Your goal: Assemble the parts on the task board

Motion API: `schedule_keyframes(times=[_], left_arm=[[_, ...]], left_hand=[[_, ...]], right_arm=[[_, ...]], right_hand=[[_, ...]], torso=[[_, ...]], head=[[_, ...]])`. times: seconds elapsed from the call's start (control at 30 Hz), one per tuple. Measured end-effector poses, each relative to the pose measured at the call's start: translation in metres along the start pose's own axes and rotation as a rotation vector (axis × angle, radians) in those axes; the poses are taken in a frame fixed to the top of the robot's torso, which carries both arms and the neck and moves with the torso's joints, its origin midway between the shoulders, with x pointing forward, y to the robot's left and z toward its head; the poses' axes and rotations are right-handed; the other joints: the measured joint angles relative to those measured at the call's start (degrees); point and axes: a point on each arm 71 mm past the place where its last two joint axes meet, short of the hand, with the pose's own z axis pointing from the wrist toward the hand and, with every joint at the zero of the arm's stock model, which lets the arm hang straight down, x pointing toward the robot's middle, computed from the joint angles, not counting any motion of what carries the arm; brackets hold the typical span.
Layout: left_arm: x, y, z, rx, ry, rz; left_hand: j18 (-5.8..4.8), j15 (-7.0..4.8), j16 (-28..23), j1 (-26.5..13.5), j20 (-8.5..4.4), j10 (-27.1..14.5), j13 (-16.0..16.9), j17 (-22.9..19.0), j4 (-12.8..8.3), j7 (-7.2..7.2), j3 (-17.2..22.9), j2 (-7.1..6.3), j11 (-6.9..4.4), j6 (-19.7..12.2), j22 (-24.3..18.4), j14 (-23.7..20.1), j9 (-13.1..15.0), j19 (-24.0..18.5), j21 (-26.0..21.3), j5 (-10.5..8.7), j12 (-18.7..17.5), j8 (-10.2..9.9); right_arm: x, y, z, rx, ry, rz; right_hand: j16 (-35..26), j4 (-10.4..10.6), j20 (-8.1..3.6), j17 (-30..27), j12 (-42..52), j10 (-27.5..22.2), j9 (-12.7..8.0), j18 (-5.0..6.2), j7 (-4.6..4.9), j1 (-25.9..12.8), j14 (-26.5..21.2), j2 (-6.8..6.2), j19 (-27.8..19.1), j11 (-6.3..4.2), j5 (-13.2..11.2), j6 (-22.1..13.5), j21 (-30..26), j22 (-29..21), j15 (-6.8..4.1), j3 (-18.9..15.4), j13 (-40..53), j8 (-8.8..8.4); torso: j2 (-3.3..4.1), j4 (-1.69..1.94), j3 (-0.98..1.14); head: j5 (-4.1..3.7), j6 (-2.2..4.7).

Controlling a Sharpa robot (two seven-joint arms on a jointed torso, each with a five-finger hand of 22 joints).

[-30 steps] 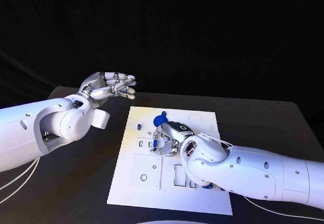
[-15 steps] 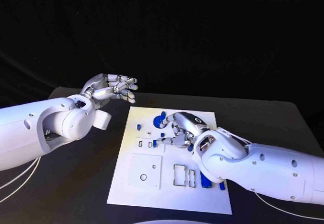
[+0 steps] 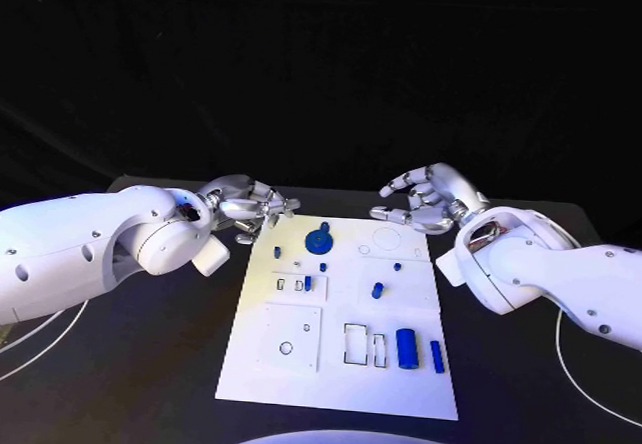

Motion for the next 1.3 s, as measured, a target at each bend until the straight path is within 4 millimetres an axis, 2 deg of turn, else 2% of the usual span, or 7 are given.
schedule_keyframes(times=[0.07,0.1,0.2,0.27,0.6,1.2,1.3], left_arm=[[0.003,-0.002,0.003,-0.045,0.029,0.068],[0.004,-0.003,0.005,-0.068,0.043,0.103],[0.010,-0.006,0.012,-0.138,0.078,0.209],[0.013,-0.007,0.016,-0.171,0.095,0.265],[0.022,-0.014,0.035,-0.275,0.128,0.470],[0.039,-0.013,0.063,-0.368,0.199,0.601],[0.042,-0.014,0.066,-0.373,0.206,0.607]], left_hand=[[-0.90,-0.45,1.2,-1.2,-0.49,2.7,3.8,0.0,0.0,-0.71,0.0,0.25,-0.59,0.7,1.8,0.2,0.9,0.9,1.0,0.00,3.2,1.7],[-0.90,-0.70,1.3,-1.7,-0.69,3.4,4.8,0.0,0.0,-0.90,0.0,0.33,-0.72,0.9,2.2,0.1,1.3,1.1,1.2,0.00,4.1,2.3],[-0.91,-0.73,1.3,-3.1,-0.70,3.7,5.8,0.0,0.0,-1.11,-1.0,0.05,-1.03,0.7,2.7,0.0,2.0,1.1,1.2,0.00,5.1,3.1],[-0.90,-0.73,1.3,-3.9,-0.89,3.7,5.9,0.0,0.1,-1.21,-1.4,0.01,-1.02,0.6,2.8,0.0,2.3,1.3,1.4,0.00,5.1,3.2],[-0.90,-0.72,1.3,-6.5,-0.90,2.9,5.1,0.0,0.1,-1.30,-3.1,0.21,-0.90,-0.2,2.6,0.0,3.0,1.3,1.4,-0.88,5.1,3.7],[-0.91,-0.72,1.1,-7.1,-0.91,1.5,4.1,0.0,0.1,-0.89,-3.7,0.82,-0.71,-1.2,2.1,0.0,3.4,0.7,1.4,-0.88,5.1,3.9],[-0.90,-0.72,1.1,-7.1,-0.90,1.6,4.1,0.0,0.1,-0.89,-3.7,0.82,-0.71,-1.2,2.2,0.0,3.5,0.7,1.4,-0.88,5.1,3.9]], right_arm=[[-0.007,-0.006,0.002,0.029,-0.014,0.021],[-0.010,-0.008,0.003,0.041,-0.020,0.029],[-0.019,-0.017,0.007,0.078,-0.041,0.050],[-0.022,-0.021,0.009,0.095,-0.051,0.058],[-0.027,-0.028,0.016,0.135,-0.066,0.082],[-0.023,-0.028,0.022,0.153,-0.061,0.093],[-0.023,-0.028,0.023,0.152,-0.059,0.094]], right_hand=[[-0.2,-0.1,0.00,0.0,0.0,0.0,0.0,0.00,0.00,0.0,0.0,0.00,0.0,0.00,0.0,0.0,-0.1,0.0,0.00,-0.1,0.0,0.05],[-0.2,-0.1,0.00,0.0,0.0,0.0,0.0,0.00,0.00,0.0,0.0,0.00,0.0,0.00,0.0,0.0,-0.1,0.0,0.00,-0.1,0.0,0.05],[-0.2,0.0,0.00,0.0,-0.2,-0.3,0.0,0.00,0.00,0.0,0.0,-0.01,0.0,-0.05,0.0,0.0,-0.1,0.0,0.00,-0.4,0.0,0.05],[-0.2,0.0,0.00,0.0,-0.3,-0.4,0.0,0.00,0.00,-0.4,0.0,-0.38,0.0,0.00,0.0,0.0,-0.4,0.0,0.00,-0.8,0.0,0.05],[-0.6,0.1,0.00,0.0,-0.8,-0.8,0.0,0.00,0.13,-1.1,0.0,-0.07,0.0,0.02,0.0,-0.8,-1.1,0.0,0.00,-2.3,0.0,0.28],[-1.3,0.0,0.05,0.0,-2.1,-1.8,0.0,-0.01,0.11,-1.7,0.0,0.07,-0.4,0.20,0.0,-1.5,-2.5,0.0,-0.01,-3.6,-0.8,0.50],[-1.3,0.2,-0.01,0.0,-2.5,-2.0,-0.1,0.88,0.37,-1.9,0.0,0.21,-0.4,0.41,0.0,-1.8,-3.0,0.0,-0.01,-3.9,-1.1,0.50]], torso=[[-0.24,-0.02,0.10],[-0.34,-0.01,0.15],[-0.60,0.06,0.25],[-0.74,0.13,0.32],[-1.02,0.30,0.49],[-0.87,0.26,0.36],[-0.85,0.26,0.36]], head=[[0.08,-0.12],[0.13,-0.16],[0.22,-0.38],[0.23,-0.53],[0.68,-0.81],[0.98,-1.16],[0.98,-1.18]])
